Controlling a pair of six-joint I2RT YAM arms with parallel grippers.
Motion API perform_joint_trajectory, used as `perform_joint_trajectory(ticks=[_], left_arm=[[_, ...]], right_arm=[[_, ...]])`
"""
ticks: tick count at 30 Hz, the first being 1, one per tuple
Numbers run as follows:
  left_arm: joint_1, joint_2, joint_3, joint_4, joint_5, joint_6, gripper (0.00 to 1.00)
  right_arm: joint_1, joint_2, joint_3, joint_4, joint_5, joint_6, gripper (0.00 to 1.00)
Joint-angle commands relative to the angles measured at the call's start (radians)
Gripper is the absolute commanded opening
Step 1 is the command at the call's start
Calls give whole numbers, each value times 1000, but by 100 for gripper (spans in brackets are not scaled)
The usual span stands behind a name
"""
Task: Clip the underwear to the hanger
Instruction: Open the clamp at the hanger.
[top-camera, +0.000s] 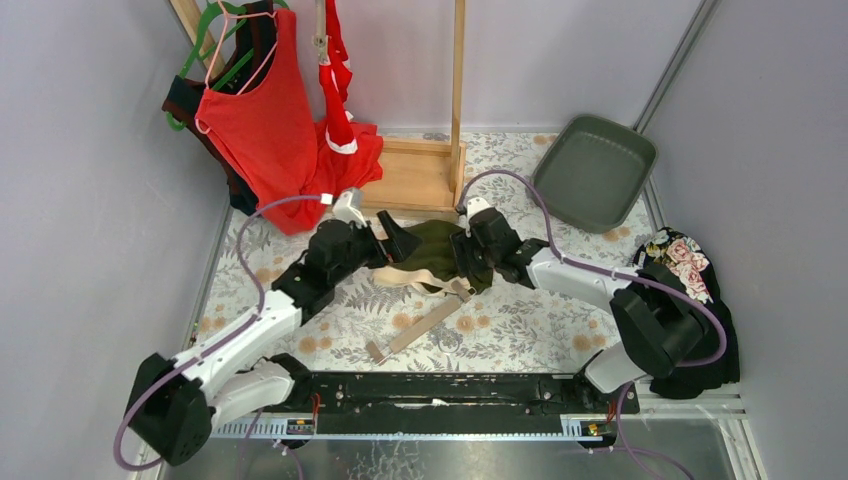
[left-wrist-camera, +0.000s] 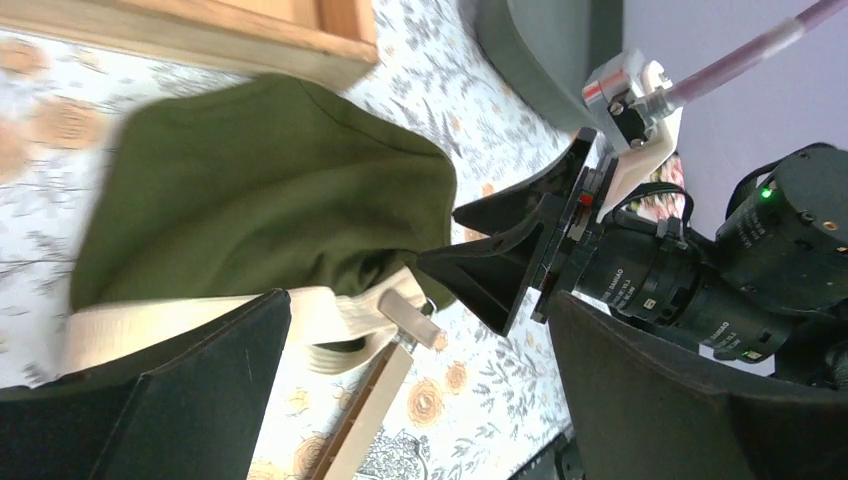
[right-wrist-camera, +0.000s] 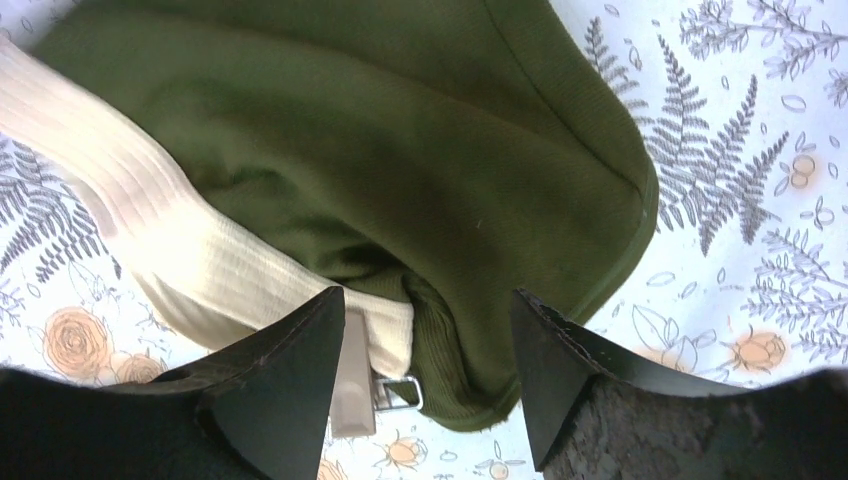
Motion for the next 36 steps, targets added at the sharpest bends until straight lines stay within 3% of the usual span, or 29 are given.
perform_joint_trajectory(ticks=[1, 5, 13, 28, 30, 33, 34, 36], left_arm=[[2, -109, 32, -189, -269, -7, 100], [2, -135, 65, -314, -418, -3, 100], [-6, -100, 12, -178, -147, 13, 100], [-46, -25, -79, -68, -101, -26, 100], [-46, 1, -78, -54, -90, -26, 100], [-48, 26, -73, -40, -76, -25, 100], [-48, 28, -73, -40, -75, -22, 100], [-49, 28, -77, -41, -80, -18, 100]], right_arm=[[0, 45, 109, 25, -26, -5, 68], [1, 77, 150, 0, -36, -19, 68], [1, 134, 148, -50, -62, -43, 67], [1, 267, 235, -39, -95, -78, 67], [1, 306, 270, -51, -103, -79, 58], [1, 351, 310, -68, -108, -64, 7], [0, 359, 317, -78, -97, -55, 1], [0, 360, 309, -81, -56, -32, 0]])
